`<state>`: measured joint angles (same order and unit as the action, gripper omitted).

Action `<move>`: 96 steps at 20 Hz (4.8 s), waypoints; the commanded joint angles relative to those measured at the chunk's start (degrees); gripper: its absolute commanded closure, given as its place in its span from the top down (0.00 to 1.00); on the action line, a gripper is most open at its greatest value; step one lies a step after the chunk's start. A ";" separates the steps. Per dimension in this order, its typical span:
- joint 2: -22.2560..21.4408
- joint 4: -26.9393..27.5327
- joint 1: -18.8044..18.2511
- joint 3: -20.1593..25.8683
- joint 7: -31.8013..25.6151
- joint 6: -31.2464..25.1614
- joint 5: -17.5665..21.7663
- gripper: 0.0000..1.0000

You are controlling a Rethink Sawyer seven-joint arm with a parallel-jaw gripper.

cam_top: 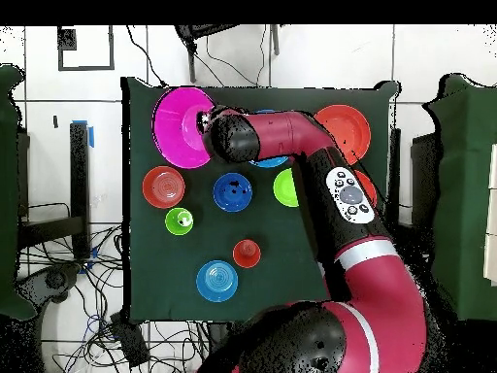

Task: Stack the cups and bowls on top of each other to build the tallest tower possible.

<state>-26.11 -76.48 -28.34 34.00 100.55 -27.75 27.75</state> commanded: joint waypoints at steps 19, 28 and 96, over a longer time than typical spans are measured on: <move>-10.82 -9.04 -6.08 0.07 -6.52 -13.60 -1.46 0.00; -12.47 -11.03 -7.09 0.65 -6.57 -14.11 -0.44 0.00; 2.19 -7.76 -17.76 11.32 -17.56 -7.06 15.97 0.00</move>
<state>-25.78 -84.81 -46.33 44.38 100.54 -34.56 38.00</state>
